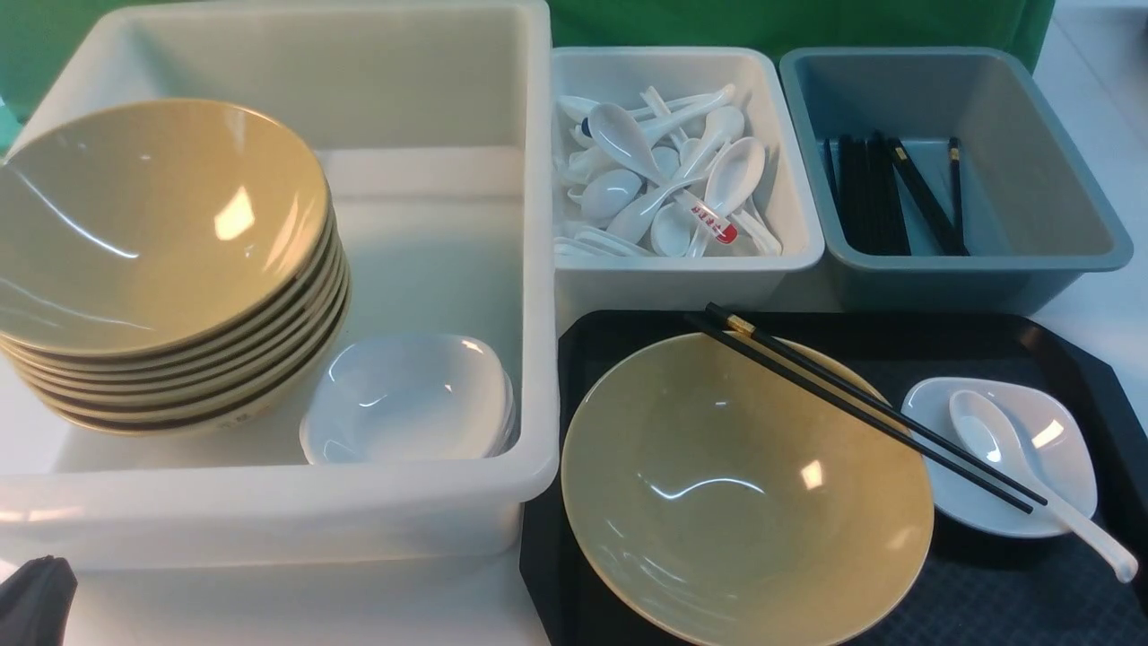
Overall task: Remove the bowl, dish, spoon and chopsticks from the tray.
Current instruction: Use the right arm to grab the chopsticks
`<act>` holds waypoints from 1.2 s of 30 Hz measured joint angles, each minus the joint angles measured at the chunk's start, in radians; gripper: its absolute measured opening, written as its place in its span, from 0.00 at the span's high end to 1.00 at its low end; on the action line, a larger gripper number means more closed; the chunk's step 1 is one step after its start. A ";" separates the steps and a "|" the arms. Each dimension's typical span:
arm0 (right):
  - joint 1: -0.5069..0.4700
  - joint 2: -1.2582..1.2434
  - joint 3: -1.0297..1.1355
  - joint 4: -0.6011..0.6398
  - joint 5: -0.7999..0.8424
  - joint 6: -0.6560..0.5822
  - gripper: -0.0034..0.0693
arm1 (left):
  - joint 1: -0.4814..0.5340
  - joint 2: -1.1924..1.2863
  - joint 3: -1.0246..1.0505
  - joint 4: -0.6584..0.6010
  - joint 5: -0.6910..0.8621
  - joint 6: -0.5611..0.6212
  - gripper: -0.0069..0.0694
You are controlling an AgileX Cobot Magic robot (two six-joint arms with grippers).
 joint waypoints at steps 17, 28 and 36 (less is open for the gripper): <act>0.000 0.000 0.000 0.099 -0.003 0.313 0.63 | 0.000 0.000 0.000 -0.347 -0.057 -0.254 0.92; 0.000 0.000 0.000 0.306 -0.037 0.838 0.63 | 0.000 0.000 0.000 -0.943 -0.081 -0.600 0.92; 0.033 0.000 -0.025 0.323 -0.010 0.531 0.63 | 0.000 0.000 -0.054 -0.939 -0.028 -0.323 0.92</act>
